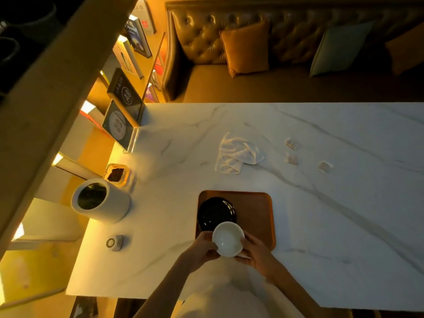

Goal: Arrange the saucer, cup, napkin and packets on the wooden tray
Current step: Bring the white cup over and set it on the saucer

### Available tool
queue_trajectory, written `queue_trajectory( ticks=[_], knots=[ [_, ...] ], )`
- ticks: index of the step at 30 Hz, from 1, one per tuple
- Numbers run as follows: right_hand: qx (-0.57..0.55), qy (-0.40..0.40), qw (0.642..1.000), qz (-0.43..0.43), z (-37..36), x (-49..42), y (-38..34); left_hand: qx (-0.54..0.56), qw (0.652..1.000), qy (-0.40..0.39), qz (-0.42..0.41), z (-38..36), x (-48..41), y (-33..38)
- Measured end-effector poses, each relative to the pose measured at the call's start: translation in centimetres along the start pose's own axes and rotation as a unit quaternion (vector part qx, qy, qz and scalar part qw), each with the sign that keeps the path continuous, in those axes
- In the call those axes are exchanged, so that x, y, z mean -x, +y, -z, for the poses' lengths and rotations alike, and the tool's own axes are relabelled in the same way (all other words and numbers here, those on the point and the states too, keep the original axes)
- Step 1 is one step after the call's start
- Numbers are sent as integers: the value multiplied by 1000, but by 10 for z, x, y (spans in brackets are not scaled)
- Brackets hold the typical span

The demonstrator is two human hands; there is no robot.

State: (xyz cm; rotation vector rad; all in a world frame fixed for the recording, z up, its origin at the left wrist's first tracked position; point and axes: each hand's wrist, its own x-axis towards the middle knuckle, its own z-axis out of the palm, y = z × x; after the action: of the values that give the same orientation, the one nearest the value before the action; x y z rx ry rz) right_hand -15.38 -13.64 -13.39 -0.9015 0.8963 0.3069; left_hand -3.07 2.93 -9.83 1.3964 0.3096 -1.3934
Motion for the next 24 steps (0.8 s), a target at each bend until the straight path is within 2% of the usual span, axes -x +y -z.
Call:
queue_trajectory(
  ticks=[11,17,24],
  knots=[
    [65,32,997,-18,-43,-44,-24,3,999,32,-7,37,-30,19],
    [81,68,994,-33,-49,-67,-43,-62,994,94,-1,34,-56,34],
    [80,57,994,-47,-40,-88,-59,-57,995,86,8,32,-77,46]
  ],
)
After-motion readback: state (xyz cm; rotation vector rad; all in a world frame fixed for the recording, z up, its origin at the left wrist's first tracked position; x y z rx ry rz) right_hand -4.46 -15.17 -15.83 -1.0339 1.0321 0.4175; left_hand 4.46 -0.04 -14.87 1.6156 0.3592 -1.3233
